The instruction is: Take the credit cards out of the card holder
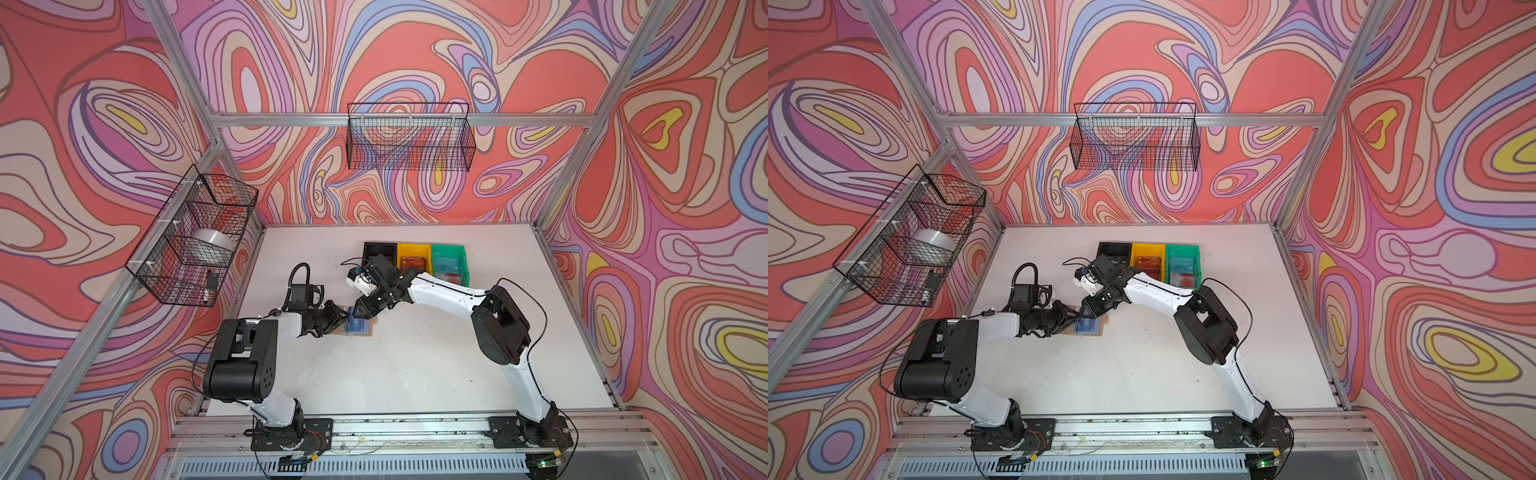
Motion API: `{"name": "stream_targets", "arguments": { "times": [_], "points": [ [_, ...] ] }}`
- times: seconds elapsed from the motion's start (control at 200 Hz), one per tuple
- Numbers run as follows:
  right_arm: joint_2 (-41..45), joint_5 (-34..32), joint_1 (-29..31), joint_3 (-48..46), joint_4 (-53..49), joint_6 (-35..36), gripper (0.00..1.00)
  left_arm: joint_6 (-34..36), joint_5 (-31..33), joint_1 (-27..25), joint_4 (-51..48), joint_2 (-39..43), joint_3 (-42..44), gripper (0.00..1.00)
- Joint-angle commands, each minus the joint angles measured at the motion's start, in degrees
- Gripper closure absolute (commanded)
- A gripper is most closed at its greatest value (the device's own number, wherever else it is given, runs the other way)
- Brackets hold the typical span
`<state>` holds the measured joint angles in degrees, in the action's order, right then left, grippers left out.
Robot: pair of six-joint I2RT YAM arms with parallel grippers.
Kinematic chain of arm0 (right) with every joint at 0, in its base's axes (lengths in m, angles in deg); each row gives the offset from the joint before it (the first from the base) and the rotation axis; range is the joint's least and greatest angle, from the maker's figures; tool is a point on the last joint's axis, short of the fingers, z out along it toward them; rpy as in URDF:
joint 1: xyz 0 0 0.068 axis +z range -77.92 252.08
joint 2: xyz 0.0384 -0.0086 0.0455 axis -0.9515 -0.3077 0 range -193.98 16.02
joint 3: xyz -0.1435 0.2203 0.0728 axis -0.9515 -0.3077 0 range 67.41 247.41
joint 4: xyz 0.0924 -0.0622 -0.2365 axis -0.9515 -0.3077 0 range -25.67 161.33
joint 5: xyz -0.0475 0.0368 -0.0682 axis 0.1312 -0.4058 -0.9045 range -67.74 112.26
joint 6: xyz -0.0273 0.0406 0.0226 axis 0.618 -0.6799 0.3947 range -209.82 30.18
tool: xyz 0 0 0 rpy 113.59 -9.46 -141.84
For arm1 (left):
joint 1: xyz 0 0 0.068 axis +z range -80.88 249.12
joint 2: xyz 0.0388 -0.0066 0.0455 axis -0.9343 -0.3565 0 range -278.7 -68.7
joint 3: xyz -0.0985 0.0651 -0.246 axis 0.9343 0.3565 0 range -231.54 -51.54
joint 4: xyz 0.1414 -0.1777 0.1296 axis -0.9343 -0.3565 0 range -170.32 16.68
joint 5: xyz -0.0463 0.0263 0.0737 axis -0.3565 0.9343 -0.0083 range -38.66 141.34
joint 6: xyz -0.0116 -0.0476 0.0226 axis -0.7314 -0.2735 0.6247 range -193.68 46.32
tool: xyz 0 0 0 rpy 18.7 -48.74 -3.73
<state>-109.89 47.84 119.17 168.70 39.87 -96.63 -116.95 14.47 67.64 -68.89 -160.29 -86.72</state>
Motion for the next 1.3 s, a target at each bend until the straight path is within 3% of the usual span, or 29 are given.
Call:
{"name": "stream_targets", "arguments": {
  "times": [0.0,0.366,0.536,1.297],
  "points": [
    [-1.8,1.3,0.5,0.0,1.5,-0.6,0.65,0.3,1.5,-0.2,-1.0,0.1,1.3,0.74],
    [-4.6,-1.0,0.5,0.6,-0.3,0.0,0.69,0.5,1.6,-0.2,-1.5,0.0,1.1,0.74],
    [-4.4,-5.6,0.3,-2.1,1.1,-0.4,0.73,0.6,1.6,-0.2,-1.6,0.2,1.2,0.74],
    [-7.3,-6.6,-1.1,-4.7,-0.6,-0.4,0.8,-0.6,-0.3,-0.2,3.1,-2.5,1.7,0.75]
  ]
}}
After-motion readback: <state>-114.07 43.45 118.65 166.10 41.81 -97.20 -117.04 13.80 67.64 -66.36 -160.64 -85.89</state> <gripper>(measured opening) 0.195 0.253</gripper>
